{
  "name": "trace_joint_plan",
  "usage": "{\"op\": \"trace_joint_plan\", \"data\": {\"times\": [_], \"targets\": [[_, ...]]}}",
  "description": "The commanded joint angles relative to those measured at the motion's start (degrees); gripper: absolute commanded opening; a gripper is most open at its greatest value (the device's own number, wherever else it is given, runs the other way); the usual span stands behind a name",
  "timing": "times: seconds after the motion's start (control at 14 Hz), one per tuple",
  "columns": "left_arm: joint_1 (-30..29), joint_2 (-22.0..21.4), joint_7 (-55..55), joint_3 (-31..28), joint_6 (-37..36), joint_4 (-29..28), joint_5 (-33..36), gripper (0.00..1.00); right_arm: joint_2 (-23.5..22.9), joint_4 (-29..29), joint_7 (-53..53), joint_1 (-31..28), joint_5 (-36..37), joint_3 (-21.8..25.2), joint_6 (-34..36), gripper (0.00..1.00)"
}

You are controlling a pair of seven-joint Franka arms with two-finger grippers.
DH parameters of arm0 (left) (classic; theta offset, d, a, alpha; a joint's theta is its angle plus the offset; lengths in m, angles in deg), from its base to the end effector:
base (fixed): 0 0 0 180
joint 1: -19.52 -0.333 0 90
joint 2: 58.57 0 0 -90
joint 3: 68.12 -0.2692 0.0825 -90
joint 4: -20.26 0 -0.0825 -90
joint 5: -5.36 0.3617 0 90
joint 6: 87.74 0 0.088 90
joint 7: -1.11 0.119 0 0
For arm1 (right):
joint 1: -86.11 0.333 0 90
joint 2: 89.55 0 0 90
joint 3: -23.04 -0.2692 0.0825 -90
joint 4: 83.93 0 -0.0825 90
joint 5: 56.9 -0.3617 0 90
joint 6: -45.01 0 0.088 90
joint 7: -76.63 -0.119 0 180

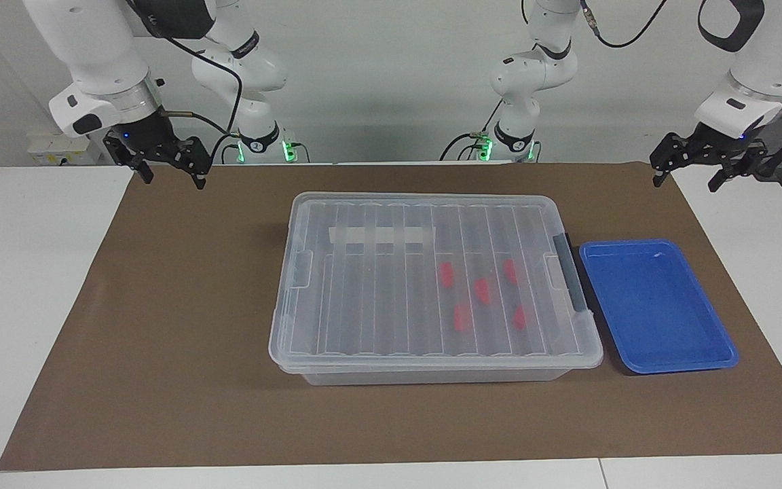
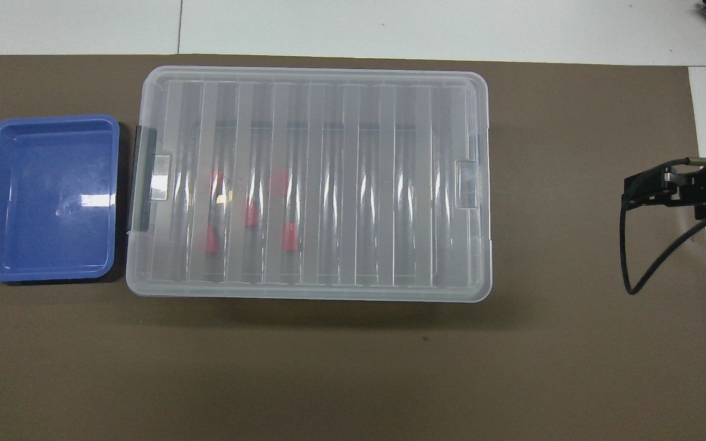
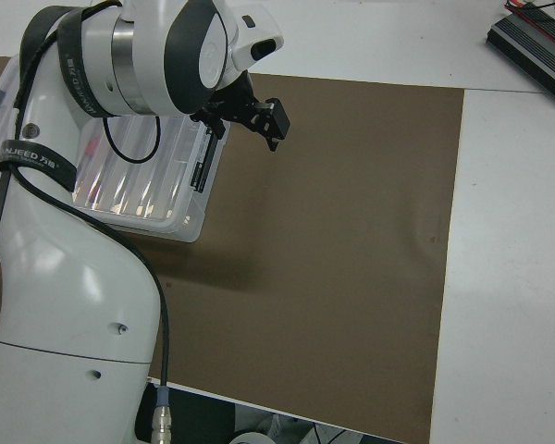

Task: Place red block in blue tray from box
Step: 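Reach the right gripper to the clear lid edge while the left gripper approaches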

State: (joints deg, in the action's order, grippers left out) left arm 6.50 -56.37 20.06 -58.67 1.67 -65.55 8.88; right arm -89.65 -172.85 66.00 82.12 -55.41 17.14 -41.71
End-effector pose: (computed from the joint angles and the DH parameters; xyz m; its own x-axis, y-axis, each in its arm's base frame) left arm 0.5405 0.0427 0.5775 0.9645 -0.2638 0.0057 -0.2630 -0.9629 -0.0602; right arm 0.5262 0.0143 0.5683 0.9876 -0.1530 -0.0347 -0.1519 -0.9879 0.0328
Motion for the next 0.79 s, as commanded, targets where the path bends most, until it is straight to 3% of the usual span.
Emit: {"op": "trace_joint_plan", "data": {"times": [0.0, 0.43, 0.71], "targets": [[0.3, -0.7, -0.3, -0.3, 0.9, -0.7, 0.4, 1.00, 1.7, -3.6, -0.9, -0.1, -0.6, -0.2, -4.1, 1.00], [0.7, -0.7, -0.4, -0.2, 0.9, -0.8, 0.4, 1.00, 0.8, -10.9, -1.6, 1.9, -0.5, -0.2, -16.9, 0.99], [0.8, -1.7, -0.5, -0.1, 0.9, -2.8, 0.4, 1.00, -3.3, -11.8, -5.5, 6.2, -0.5, -0.2, -23.6, 0.99]]}}
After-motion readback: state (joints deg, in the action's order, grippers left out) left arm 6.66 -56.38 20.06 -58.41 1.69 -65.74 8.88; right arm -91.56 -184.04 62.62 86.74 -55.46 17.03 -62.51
